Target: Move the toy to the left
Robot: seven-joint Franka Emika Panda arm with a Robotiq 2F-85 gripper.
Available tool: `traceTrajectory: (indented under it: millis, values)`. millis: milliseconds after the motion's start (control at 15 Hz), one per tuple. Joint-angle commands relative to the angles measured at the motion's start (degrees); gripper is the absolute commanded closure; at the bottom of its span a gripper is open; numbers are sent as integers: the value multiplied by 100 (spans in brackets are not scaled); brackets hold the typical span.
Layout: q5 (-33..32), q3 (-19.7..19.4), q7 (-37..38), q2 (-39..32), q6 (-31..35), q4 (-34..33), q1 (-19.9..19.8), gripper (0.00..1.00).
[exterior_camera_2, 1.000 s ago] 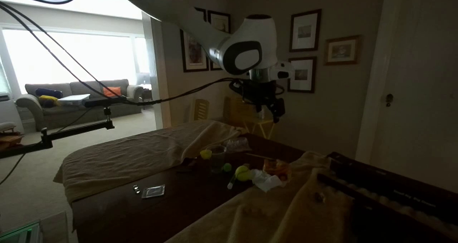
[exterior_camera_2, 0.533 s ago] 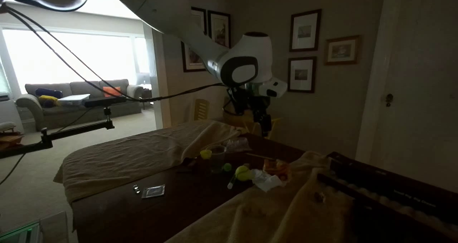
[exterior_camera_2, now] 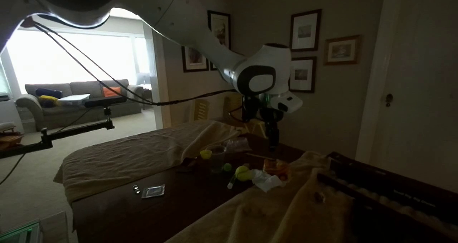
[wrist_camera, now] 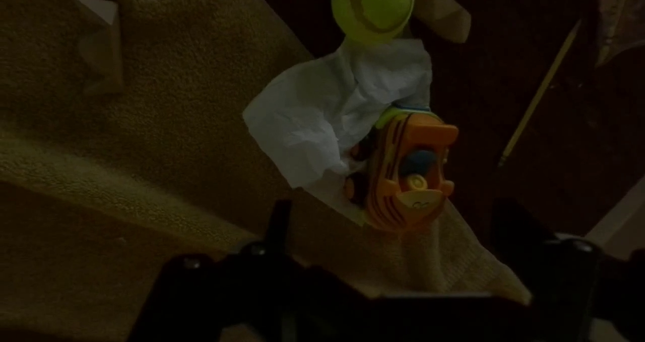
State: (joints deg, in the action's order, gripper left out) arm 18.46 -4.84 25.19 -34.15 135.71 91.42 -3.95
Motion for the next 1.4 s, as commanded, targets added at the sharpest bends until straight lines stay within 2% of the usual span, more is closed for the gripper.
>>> traceTrajectory:
  millis: [0,333,867,933,1000,1067,1267,1333]
  values:
    - [-18,32,174,-645,-810,-1234,-125,0]
    - [-60,92,135,-1515,-1596,-2630,-202,0]
    - [-638,-69,772,-2868,-2354,-4574,207,0]
    - [-610,46,620,-2992,-2244,-4776,189,0]
    - [-579,152,408,-3039,-2171,-4896,165,0]
    - [-525,122,473,-2660,-2027,-4155,150,0]
    - [-455,88,435,-2833,-2009,-4483,223,0]
    - [-510,3,578,-2750,-1946,-4326,281,0]
